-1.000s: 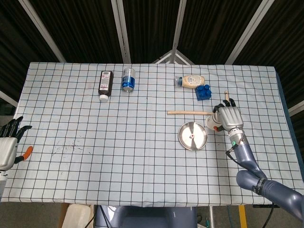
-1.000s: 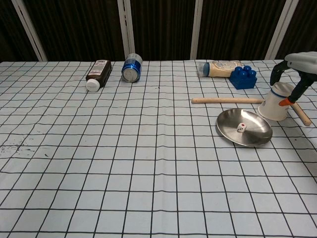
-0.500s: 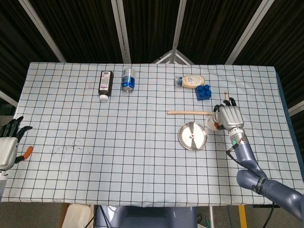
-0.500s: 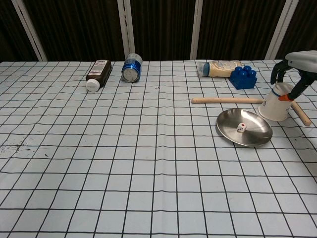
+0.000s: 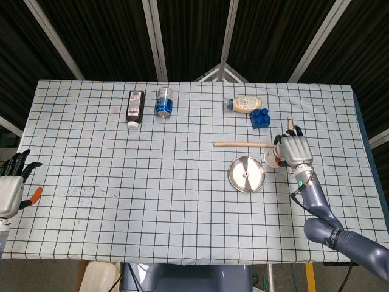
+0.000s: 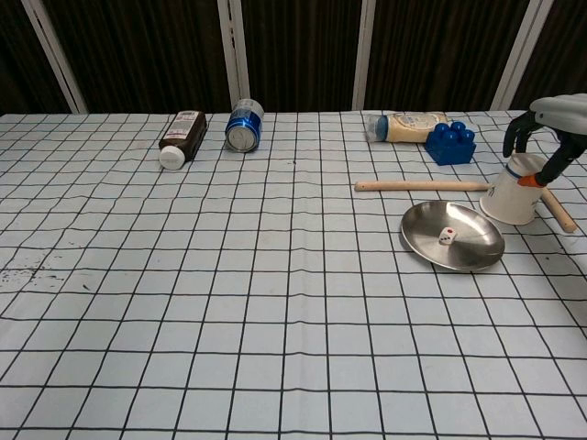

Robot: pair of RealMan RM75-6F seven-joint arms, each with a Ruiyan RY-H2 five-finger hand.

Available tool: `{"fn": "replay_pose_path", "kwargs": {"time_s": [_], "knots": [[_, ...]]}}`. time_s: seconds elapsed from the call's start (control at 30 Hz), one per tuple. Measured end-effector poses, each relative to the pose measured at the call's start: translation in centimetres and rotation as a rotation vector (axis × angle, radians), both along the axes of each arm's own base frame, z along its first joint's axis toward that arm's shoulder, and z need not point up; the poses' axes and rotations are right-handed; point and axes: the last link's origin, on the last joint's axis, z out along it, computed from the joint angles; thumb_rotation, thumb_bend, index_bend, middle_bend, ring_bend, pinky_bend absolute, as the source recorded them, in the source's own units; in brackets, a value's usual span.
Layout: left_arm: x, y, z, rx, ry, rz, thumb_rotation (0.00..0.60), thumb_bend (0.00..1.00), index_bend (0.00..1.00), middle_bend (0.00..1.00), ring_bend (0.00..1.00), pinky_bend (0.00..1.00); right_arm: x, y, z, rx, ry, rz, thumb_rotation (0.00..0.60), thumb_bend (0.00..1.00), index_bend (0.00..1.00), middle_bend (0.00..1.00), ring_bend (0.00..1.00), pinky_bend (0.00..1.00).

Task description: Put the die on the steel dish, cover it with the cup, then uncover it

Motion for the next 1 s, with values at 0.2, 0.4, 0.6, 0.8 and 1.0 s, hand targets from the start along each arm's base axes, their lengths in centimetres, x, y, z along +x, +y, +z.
{"fn": "replay_pose_path", "kwargs": {"time_s": [0.2, 0.4, 0.6, 0.8, 1.0], "knots": [[-0.02, 0.0, -0.05, -0.005, 0.001, 0.0, 0.6, 0.47, 0.25, 0.0, 0.0, 0.1, 0.14, 0.17, 0.03, 0.003, 0.005, 0.005, 0.6, 0.33, 0.4, 0.44, 0.18, 0.0], [-0.01, -0.01, -0.03, -0.004, 0.0, 0.001, 0.6, 0.47, 0.25, 0.0, 0.0, 0.1, -0.16, 0.33, 0.07, 0.013, 0.014, -0.01, 0.6, 0.33, 0.4, 0.44, 0.18, 0.0], [-0.01, 0.03, -0.16, -0.009, 0.004, 0.002, 0.6, 0.47, 0.26, 0.0, 0.0, 0.1, -0.54, 0.44, 0.18, 0.021, 0.022, -0.029, 0.6, 0.33, 0.4, 0.44, 0.18, 0.0], [-0.01, 0.02, -0.13, -0.007, 0.003, 0.003, 0.6, 0.47, 0.26, 0.0, 0.0, 0.1, -0.42, 0.42, 0.34, 0.011, 0.025, -0.018, 0.6, 0.39, 0.4, 0.49, 0.23, 0.0], [-0.01, 0.04, -0.18, -0.01, 0.004, 0.003, 0.6, 0.47, 0.26, 0.0, 0.0, 0.1, 0.18, 0.52, 0.49, 0.002, 0.017, 0.006, 0.6, 0.41, 0.4, 0.51, 0.24, 0.0]]}}
